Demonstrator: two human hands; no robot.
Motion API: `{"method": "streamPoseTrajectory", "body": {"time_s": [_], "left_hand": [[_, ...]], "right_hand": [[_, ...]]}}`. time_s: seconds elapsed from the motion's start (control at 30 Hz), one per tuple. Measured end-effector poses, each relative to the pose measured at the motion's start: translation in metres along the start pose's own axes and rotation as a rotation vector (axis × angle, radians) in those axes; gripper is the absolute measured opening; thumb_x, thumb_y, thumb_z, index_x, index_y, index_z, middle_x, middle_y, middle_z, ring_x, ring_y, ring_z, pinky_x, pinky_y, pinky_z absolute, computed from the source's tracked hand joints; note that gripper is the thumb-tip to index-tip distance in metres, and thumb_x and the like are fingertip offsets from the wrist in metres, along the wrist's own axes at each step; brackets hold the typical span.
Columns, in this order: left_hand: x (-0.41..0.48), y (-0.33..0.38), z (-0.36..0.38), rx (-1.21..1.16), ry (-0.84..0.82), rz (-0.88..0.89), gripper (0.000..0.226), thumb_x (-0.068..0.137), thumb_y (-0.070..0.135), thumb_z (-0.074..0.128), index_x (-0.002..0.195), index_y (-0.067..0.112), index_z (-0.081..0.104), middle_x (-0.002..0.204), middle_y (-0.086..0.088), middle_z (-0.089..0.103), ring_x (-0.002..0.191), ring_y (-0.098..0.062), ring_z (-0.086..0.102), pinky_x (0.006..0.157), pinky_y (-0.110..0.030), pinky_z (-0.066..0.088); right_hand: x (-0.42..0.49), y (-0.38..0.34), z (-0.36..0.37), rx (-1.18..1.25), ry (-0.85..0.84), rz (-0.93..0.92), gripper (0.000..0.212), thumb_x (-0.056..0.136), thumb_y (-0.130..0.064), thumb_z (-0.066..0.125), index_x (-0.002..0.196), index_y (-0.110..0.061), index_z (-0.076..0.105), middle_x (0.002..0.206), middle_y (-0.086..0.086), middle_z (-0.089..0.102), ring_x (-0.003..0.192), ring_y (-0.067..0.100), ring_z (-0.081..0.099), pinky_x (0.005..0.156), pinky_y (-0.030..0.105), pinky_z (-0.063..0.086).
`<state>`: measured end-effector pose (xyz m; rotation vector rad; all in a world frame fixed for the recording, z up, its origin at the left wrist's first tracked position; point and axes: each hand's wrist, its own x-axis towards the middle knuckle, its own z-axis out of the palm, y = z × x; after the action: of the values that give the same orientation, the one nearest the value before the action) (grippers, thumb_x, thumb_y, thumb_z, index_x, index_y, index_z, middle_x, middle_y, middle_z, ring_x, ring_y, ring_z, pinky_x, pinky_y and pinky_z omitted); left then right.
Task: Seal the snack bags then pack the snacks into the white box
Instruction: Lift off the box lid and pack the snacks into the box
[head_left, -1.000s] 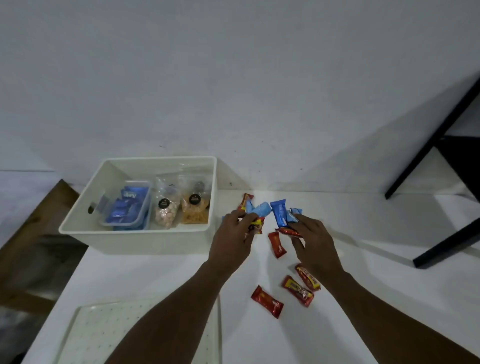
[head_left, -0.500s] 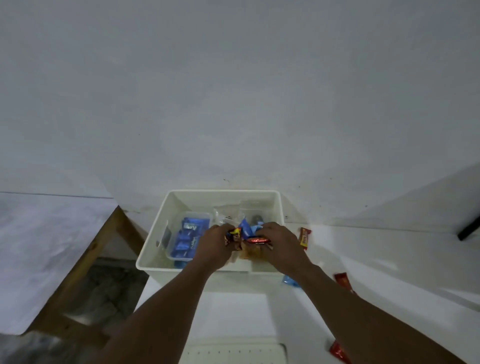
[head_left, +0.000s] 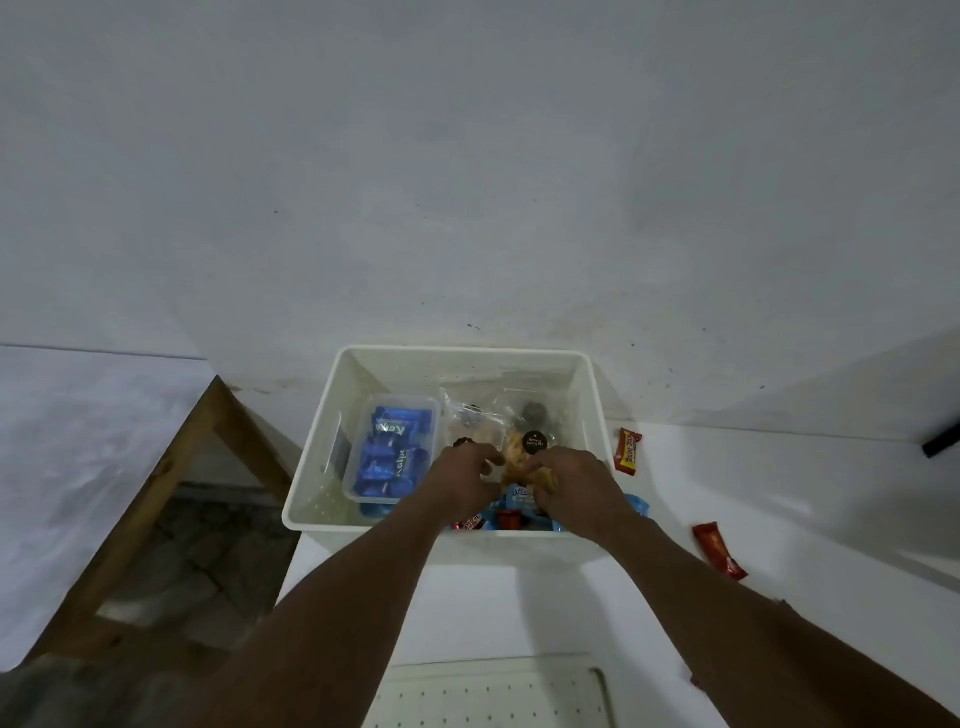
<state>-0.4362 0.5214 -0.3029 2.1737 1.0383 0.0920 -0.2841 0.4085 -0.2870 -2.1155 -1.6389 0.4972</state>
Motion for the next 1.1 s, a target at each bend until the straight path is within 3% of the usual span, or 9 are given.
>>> {"method": "streamPoseTrajectory", "body": {"time_s": [0.1,0.27,0.47,0.57,0.63,0.73,0.83,0.97,1.1], "left_hand": [[-0.006,0.01,0.002,-0.01,0.036,0.006,0.037,0.085,0.016,0.072,0.121,0.019,0.065,0.11,-0.004,0.066,0.094,-0.015,0.061,0.087,-0.032,0.054],[-0.018,0.054,0.017,0.006,0.148,0.069,0.027,0.084,0.018,0.068,0.111,0.021,0.071,0.101,0.0,0.073,0.086,-0.013,0.065,0.081,-0.026,0.052],[-0.031,0.125,0.062,0.099,0.359,0.291,0.019,0.086,0.02,0.059,0.101,0.019,0.071,0.091,-0.001,0.073,0.084,-0.018,0.067,0.074,-0.031,0.054],[-0.038,0.157,0.097,0.125,0.401,0.402,0.017,0.085,0.024,0.058,0.097,0.017,0.068,0.082,-0.001,0.068,0.074,-0.02,0.064,0.063,-0.032,0.052],[-0.043,0.17,0.133,0.103,0.421,0.44,0.02,0.085,0.028,0.056,0.097,0.017,0.067,0.083,0.0,0.067,0.074,-0.018,0.063,0.061,-0.031,0.051],[-0.048,0.167,0.192,0.059,0.364,0.385,0.027,0.087,0.032,0.057,0.109,0.019,0.065,0.098,0.001,0.066,0.092,-0.015,0.062,0.072,-0.031,0.054],[-0.042,0.142,0.243,0.142,0.284,0.257,0.045,0.09,0.041,0.055,0.131,0.021,0.055,0.13,-0.009,0.057,0.124,-0.028,0.051,0.095,-0.044,0.052],[-0.011,0.11,0.275,0.314,0.309,0.085,0.063,0.094,0.057,0.043,0.148,0.026,0.037,0.157,-0.018,0.032,0.147,-0.041,0.023,0.118,-0.055,0.028],[0.031,0.086,0.273,0.463,0.254,0.003,0.072,0.095,0.067,0.026,0.156,0.028,0.022,0.163,-0.019,0.013,0.152,-0.039,0.006,0.12,-0.058,0.015]], "right_hand": [[-0.011,-0.001,-0.008,0.024,0.047,-0.007,0.023,0.085,-0.024,0.068,0.109,-0.025,0.071,0.108,-0.004,0.071,0.096,0.014,0.064,0.084,0.022,0.048],[-0.047,0.019,-0.03,0.027,0.198,-0.04,0.022,0.084,-0.026,0.062,0.103,-0.019,0.072,0.099,-0.001,0.071,0.091,0.018,0.064,0.082,0.034,0.053],[-0.105,0.088,-0.058,-0.032,0.353,0.043,0.022,0.085,-0.022,0.066,0.106,-0.017,0.069,0.106,-0.002,0.07,0.099,0.017,0.064,0.086,0.024,0.047],[-0.143,0.138,-0.064,-0.062,0.304,0.108,0.032,0.085,-0.038,0.062,0.112,-0.02,0.065,0.113,-0.003,0.065,0.107,0.019,0.059,0.089,0.024,0.046],[-0.171,0.173,-0.057,-0.121,0.257,0.159,0.055,0.082,-0.058,0.055,0.123,-0.022,0.061,0.129,0.001,0.06,0.123,0.025,0.052,0.098,0.04,0.048],[-0.209,0.21,-0.037,-0.239,-0.021,0.374,0.095,0.068,-0.088,0.04,0.147,-0.036,0.033,0.16,0.004,0.025,0.149,0.035,0.016,0.111,0.066,0.025],[-0.237,0.233,-0.008,-0.222,-0.226,0.466,0.111,0.058,-0.095,0.038,0.151,-0.043,0.007,0.165,0.002,-0.007,0.15,0.037,-0.015,0.107,0.078,0.011],[-0.236,0.247,0.017,-0.272,-0.226,0.452,0.123,0.05,-0.104,0.021,0.153,-0.041,-0.002,0.164,0.004,-0.019,0.146,0.039,-0.025,0.107,0.079,0.003],[-0.197,0.257,0.023,-0.265,-0.145,0.332,0.131,0.047,-0.106,0.024,0.155,-0.037,-0.005,0.163,0.01,-0.016,0.146,0.041,-0.025,0.106,0.078,-0.005]]}}
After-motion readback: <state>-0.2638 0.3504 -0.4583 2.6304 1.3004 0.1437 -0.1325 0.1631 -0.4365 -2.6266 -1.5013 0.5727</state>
